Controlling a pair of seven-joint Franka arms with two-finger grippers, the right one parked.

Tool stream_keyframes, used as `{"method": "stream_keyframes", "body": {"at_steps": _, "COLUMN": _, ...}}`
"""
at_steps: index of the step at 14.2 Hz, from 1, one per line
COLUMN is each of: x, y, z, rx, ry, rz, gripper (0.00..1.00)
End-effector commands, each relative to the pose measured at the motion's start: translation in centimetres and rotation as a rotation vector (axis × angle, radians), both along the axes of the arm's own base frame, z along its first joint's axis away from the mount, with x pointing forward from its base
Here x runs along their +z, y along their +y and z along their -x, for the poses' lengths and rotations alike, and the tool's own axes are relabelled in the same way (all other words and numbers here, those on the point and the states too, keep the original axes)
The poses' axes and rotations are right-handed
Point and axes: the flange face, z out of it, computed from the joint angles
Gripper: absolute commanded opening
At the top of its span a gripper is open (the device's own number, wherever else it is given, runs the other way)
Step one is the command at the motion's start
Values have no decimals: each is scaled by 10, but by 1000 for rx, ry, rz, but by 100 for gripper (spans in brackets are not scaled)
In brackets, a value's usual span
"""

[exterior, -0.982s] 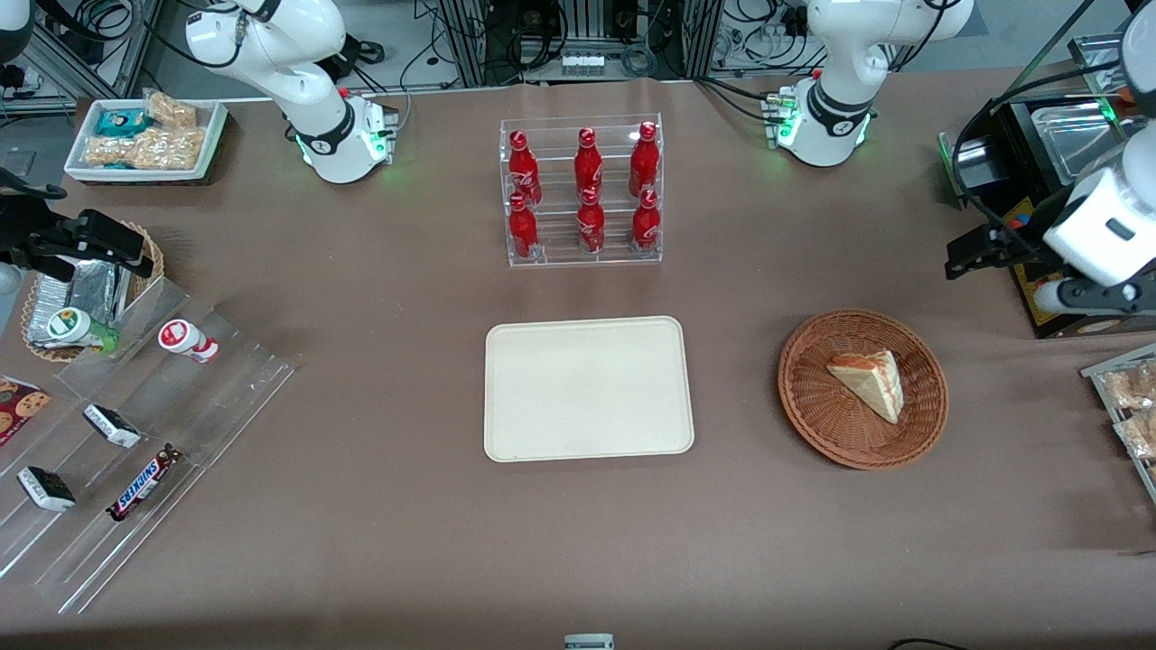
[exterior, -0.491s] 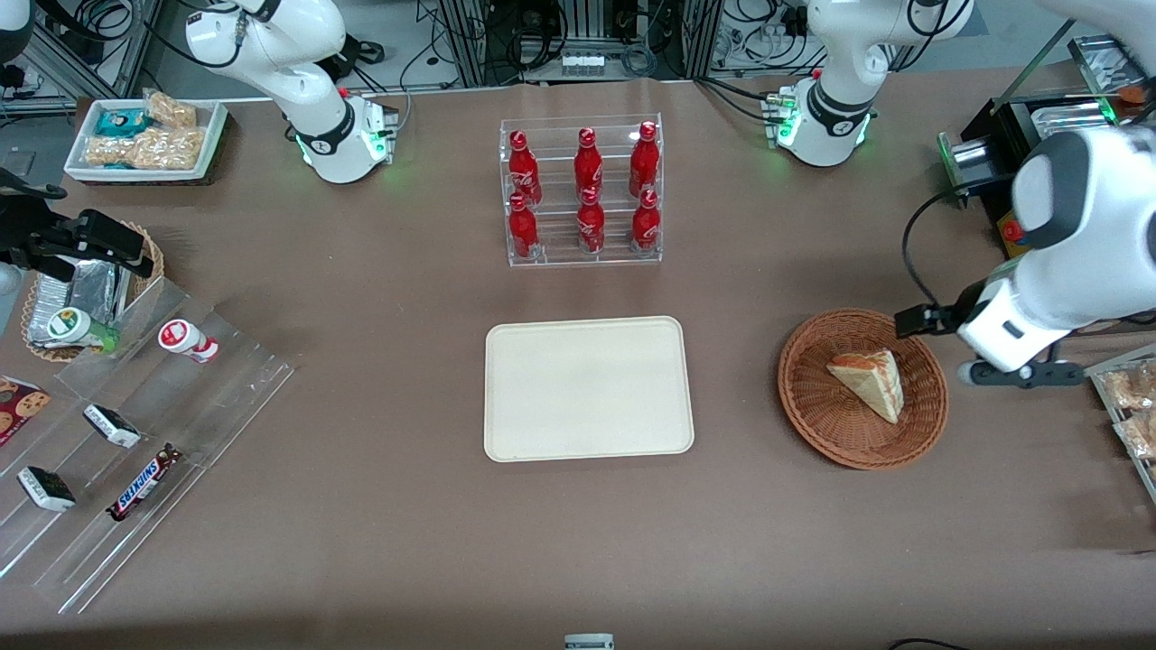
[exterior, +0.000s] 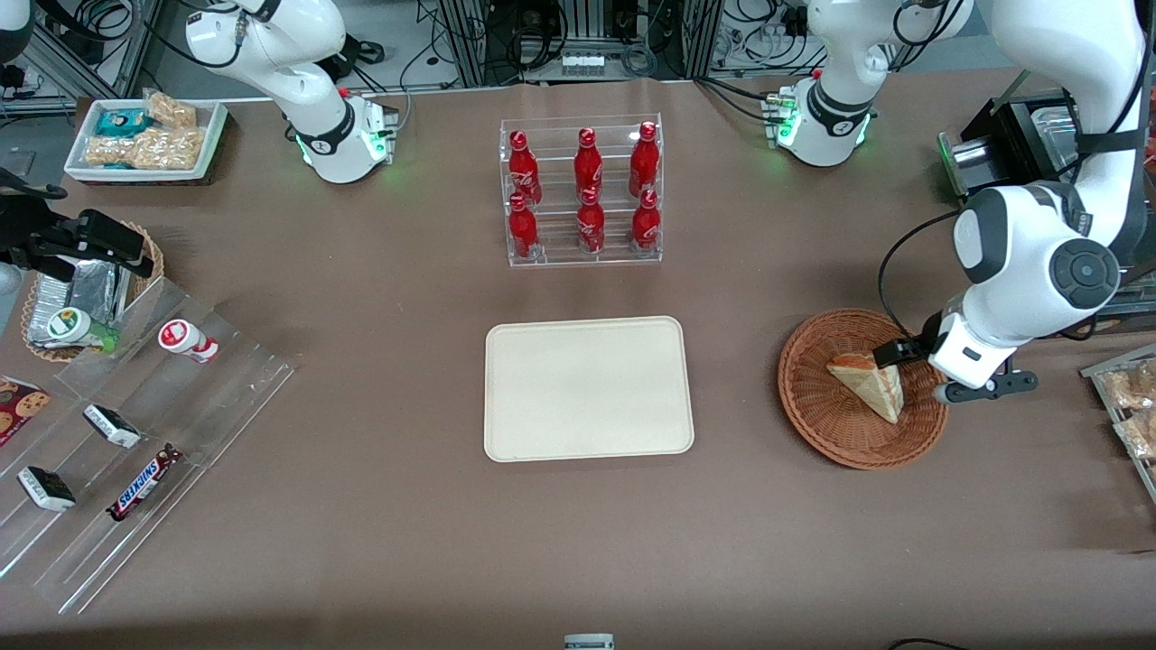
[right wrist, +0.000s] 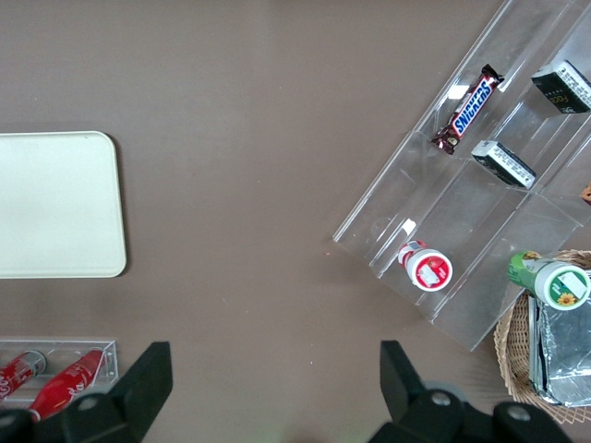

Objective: Place sandwich from basket to tray
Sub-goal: 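Lower the open left gripper around the wrapped sandwich and close it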

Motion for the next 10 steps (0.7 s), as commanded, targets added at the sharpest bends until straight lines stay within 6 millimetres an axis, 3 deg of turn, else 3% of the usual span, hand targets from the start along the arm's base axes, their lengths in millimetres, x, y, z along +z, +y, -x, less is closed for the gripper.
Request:
{"method": "stream_keyframes", "body": {"at_steps": 1, "x": -5, "y": -3, "z": 0, "rx": 292, "ry": -16, "rz": -10, "gripper": 100}}
{"method": "stream_keyframes", "body": {"at_steps": 4, "x": -16, "y": -3, "z": -5, "rx": 553, "ry": -30, "rz": -11, "gripper": 100}}
{"method": "stream_keyframes", "body": {"at_steps": 10, "x": -52, "y": -5, "z": -4, "rx": 716, "ry": 29, "rz": 28, "gripper": 100}}
